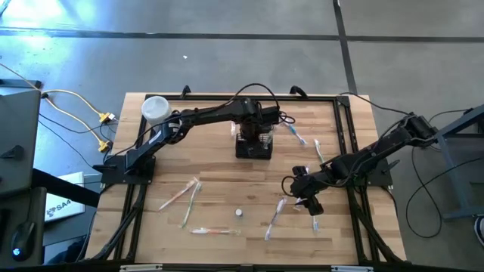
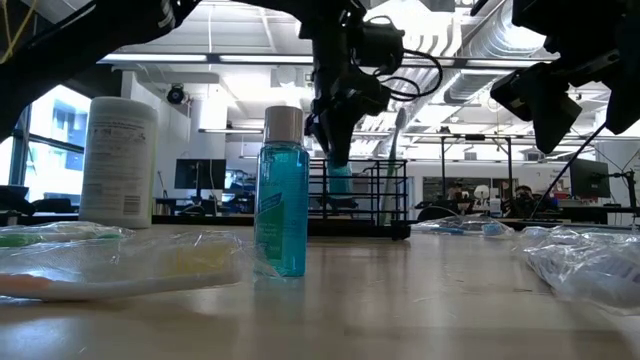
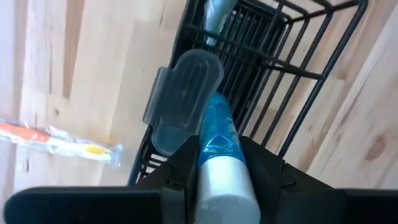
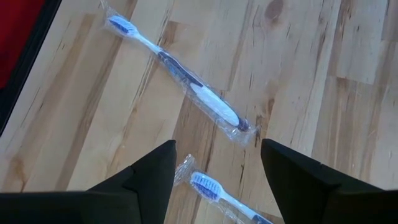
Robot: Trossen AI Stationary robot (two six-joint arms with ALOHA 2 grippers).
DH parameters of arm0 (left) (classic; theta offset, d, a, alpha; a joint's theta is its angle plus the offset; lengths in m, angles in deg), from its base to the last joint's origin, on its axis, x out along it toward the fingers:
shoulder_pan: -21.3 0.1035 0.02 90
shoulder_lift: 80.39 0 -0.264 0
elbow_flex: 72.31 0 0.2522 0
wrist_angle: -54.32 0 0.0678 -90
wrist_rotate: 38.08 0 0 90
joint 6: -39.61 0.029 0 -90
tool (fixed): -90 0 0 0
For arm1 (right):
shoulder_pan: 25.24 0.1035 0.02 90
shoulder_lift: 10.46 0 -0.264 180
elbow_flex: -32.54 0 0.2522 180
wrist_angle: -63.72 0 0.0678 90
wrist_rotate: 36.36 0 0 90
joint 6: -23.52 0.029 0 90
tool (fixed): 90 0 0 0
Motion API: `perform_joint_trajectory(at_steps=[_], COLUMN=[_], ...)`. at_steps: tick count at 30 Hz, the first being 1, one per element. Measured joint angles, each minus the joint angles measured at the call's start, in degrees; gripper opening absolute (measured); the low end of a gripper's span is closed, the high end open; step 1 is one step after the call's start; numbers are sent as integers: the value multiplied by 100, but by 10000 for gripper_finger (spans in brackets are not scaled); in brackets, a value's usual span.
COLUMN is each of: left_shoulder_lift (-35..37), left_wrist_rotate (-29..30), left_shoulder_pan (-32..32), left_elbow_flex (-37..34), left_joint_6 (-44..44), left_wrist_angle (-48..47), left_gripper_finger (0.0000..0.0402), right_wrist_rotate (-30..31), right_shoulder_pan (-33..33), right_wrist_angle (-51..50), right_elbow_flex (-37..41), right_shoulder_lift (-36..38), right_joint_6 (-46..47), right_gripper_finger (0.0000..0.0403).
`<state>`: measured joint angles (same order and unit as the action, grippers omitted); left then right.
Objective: Pick & Place toothbrushing station
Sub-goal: Put the top mouthwash into the mesh organizer
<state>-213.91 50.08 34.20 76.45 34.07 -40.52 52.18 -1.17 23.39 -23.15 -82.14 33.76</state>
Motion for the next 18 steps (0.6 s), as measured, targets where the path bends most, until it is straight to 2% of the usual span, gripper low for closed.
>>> perform_joint_trajectory(at_steps=[18], left_shoulder_lift=[-4], left_wrist_rotate=[298], left_shoulder_pan=[-178], left_elbow_flex=[0], left_joint_6=[1774], left_wrist_angle=[-47], left_gripper_finger=[86], right_wrist_rotate=[-2], right_shoulder_pan=[-2], right_wrist_angle=[46], right_elbow_flex=[65], right_shoulder_lift=[0], right_joint_6=[-2], right_gripper_finger=[229])
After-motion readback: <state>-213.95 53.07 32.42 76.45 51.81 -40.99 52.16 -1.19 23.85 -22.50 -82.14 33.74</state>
